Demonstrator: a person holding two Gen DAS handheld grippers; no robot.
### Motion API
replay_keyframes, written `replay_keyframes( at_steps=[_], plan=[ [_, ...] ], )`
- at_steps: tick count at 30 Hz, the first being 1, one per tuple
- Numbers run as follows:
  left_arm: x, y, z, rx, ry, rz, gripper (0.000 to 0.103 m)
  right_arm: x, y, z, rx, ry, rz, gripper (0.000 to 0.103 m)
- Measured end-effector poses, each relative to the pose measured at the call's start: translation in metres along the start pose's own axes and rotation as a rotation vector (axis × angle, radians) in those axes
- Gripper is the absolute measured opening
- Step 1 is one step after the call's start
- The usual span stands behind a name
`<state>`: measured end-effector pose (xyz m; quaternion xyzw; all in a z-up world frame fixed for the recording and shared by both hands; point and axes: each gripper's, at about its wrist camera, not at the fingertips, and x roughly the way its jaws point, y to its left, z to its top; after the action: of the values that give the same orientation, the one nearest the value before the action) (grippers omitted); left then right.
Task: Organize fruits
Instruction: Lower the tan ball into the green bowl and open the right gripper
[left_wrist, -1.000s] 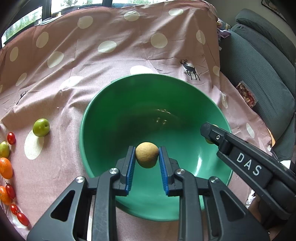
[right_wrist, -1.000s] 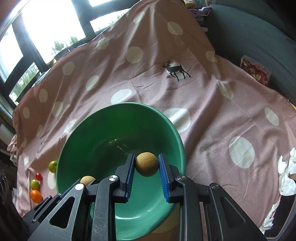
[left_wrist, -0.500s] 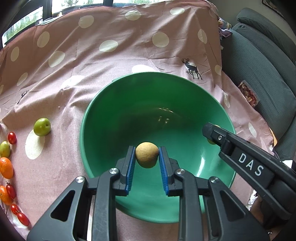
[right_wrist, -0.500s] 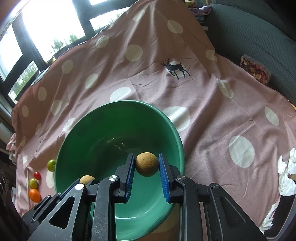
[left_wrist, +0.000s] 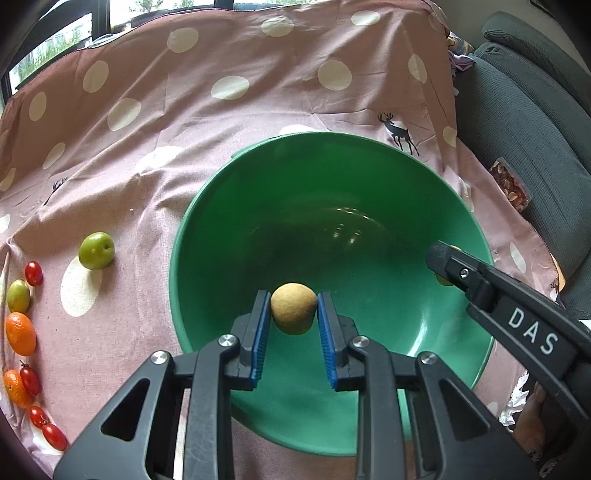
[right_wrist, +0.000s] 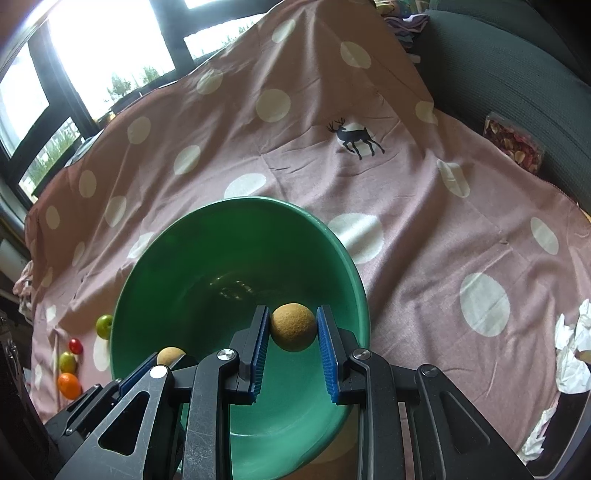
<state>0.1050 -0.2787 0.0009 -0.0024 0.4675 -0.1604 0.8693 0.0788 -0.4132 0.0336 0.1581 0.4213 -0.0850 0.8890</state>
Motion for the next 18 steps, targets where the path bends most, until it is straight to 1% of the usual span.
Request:
replay_keyframes(
  at_steps=[5, 9, 12, 18],
  plan=[
    [-0.002, 0.003, 0.001, -0.006, -0.005, 0.01, 0.026, 0.0, 0.003, -0.001, -0.014, 0.006, -0.006, 0.027],
    [-0.008, 0.006, 0.002, 0.001, -0.031, 0.065, 0.026, 0.001, 0.002, 0.0, -0.011, 0.014, -0.004, 0.027],
    [-0.009, 0.012, 0.004, -0.017, -0.032, 0.053, 0.026, 0.001, 0.002, 0.0, -0.012, 0.017, -0.007, 0.027],
    [-0.014, 0.013, 0.004, -0.02, -0.045, -0.002, 0.026, 0.002, 0.004, -0.001, -0.015, 0.018, -0.034, 0.027]
  ],
)
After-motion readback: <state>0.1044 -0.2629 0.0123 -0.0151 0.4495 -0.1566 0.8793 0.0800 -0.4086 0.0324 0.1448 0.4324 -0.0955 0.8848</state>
